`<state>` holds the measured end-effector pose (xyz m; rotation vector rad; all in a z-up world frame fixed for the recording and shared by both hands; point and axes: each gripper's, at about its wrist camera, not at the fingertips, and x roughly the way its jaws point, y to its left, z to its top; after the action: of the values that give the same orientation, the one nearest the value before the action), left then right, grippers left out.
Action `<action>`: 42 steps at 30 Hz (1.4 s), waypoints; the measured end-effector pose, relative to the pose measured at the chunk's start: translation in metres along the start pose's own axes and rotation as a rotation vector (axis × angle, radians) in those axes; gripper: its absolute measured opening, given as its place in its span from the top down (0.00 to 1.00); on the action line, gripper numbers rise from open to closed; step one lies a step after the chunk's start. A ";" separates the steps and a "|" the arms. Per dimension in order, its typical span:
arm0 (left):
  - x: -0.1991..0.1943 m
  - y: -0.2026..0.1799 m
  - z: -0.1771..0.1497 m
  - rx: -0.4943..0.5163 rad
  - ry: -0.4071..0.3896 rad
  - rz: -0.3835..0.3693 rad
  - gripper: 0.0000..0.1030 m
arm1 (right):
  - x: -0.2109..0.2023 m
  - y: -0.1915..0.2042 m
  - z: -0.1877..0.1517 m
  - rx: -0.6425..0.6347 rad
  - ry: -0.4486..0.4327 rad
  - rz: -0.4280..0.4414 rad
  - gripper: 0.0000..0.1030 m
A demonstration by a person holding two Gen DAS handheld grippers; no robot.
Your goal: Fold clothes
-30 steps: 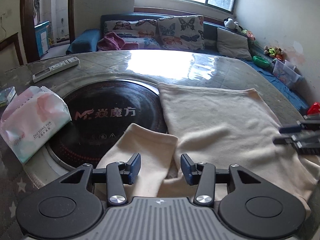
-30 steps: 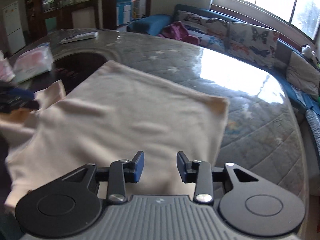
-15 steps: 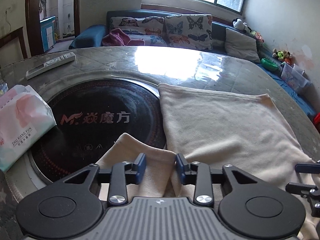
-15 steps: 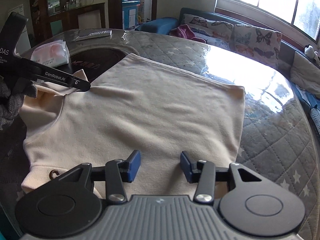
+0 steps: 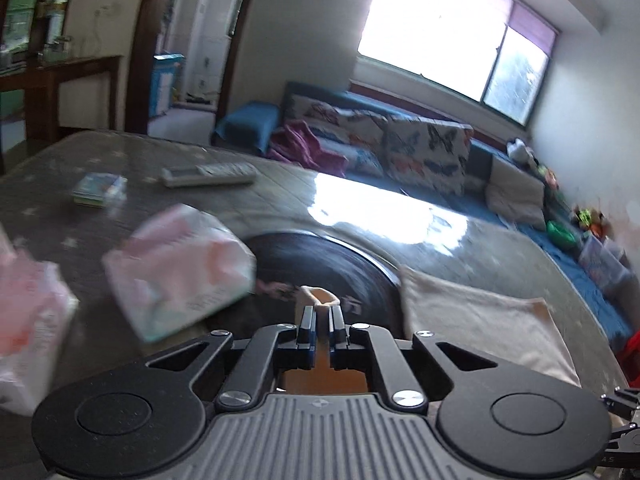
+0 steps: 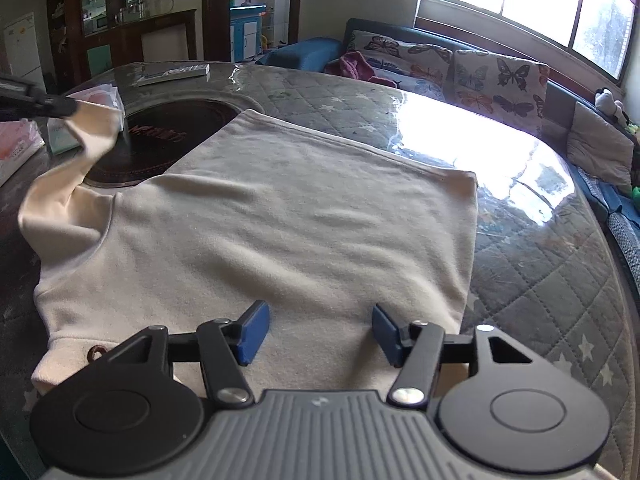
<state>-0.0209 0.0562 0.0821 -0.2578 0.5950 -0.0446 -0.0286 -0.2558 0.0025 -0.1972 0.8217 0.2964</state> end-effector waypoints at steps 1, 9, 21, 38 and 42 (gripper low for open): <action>-0.010 0.007 0.000 -0.010 -0.018 0.013 0.94 | 0.000 0.000 -0.001 0.004 -0.002 -0.002 0.43; -0.062 0.058 -0.022 -0.048 -0.077 0.116 0.94 | -0.010 0.018 -0.002 -0.051 0.000 0.004 0.43; -0.042 0.065 -0.037 0.011 -0.081 0.196 0.94 | -0.009 0.114 0.028 -0.281 -0.060 0.187 0.43; -0.032 0.073 -0.044 -0.030 -0.005 0.190 0.91 | 0.004 0.165 0.029 -0.379 -0.043 0.347 0.45; -0.023 0.045 -0.046 0.028 0.034 0.096 0.90 | 0.012 0.168 0.033 -0.344 -0.019 0.405 0.45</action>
<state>-0.0675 0.0916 0.0468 -0.2011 0.6398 0.0354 -0.0537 -0.0860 0.0060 -0.3493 0.7844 0.8215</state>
